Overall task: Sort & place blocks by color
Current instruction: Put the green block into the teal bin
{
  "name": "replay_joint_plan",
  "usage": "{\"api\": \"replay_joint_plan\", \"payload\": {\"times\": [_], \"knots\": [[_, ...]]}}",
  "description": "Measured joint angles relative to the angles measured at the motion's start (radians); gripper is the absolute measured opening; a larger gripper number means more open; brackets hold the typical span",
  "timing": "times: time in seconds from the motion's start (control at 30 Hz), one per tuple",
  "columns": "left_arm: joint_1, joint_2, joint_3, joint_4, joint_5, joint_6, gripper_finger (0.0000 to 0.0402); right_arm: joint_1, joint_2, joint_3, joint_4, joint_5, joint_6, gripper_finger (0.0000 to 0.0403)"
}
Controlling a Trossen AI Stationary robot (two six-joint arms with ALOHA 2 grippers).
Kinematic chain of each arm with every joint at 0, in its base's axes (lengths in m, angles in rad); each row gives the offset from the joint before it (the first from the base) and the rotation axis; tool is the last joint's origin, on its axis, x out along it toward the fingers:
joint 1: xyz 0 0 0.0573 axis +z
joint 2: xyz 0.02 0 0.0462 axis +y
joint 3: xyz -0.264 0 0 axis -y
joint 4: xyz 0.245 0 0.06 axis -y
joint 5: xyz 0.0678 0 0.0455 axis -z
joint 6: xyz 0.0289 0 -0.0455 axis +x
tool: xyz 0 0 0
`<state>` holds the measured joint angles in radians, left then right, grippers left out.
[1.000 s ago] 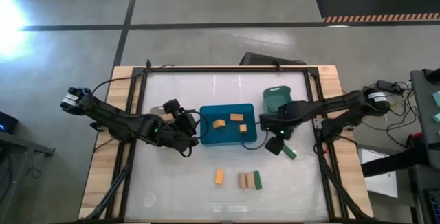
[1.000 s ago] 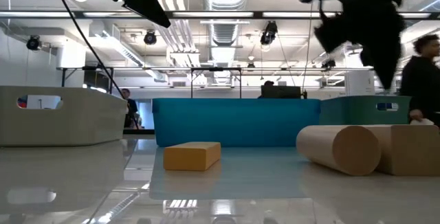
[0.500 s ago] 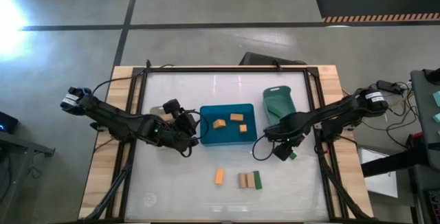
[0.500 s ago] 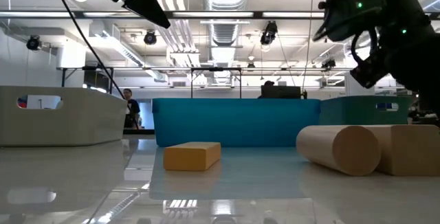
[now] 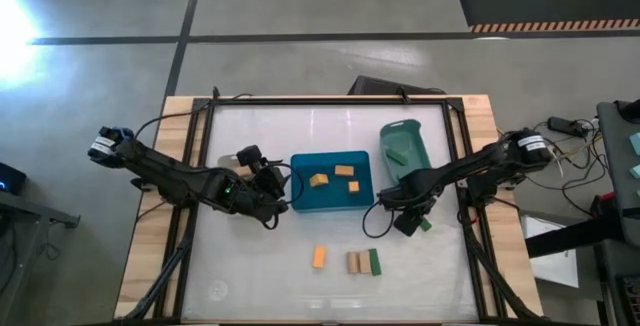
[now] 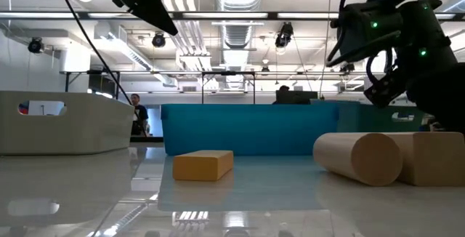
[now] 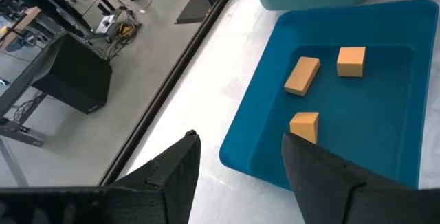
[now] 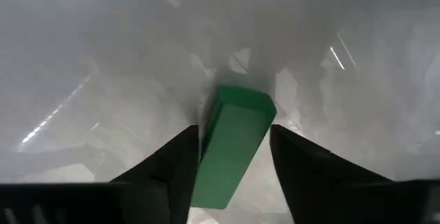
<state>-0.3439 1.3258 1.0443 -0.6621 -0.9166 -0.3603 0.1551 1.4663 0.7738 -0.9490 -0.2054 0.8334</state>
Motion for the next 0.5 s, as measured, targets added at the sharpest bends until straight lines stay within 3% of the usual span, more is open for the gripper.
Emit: {"api": "replay_joint_plan", "payload": {"times": [0.2,0.5], "knots": [[0.000,0.000,-0.003,0.001,0.000,0.000,0.0189,0.000,0.017,0.001,0.006,-0.004,-0.020,0.0092],[0.000,0.000,-0.004,0.004,0.000,-0.001,0.0189,0.000,-0.016,0.000,0.016,-0.004,-0.012,0.0096]]}}
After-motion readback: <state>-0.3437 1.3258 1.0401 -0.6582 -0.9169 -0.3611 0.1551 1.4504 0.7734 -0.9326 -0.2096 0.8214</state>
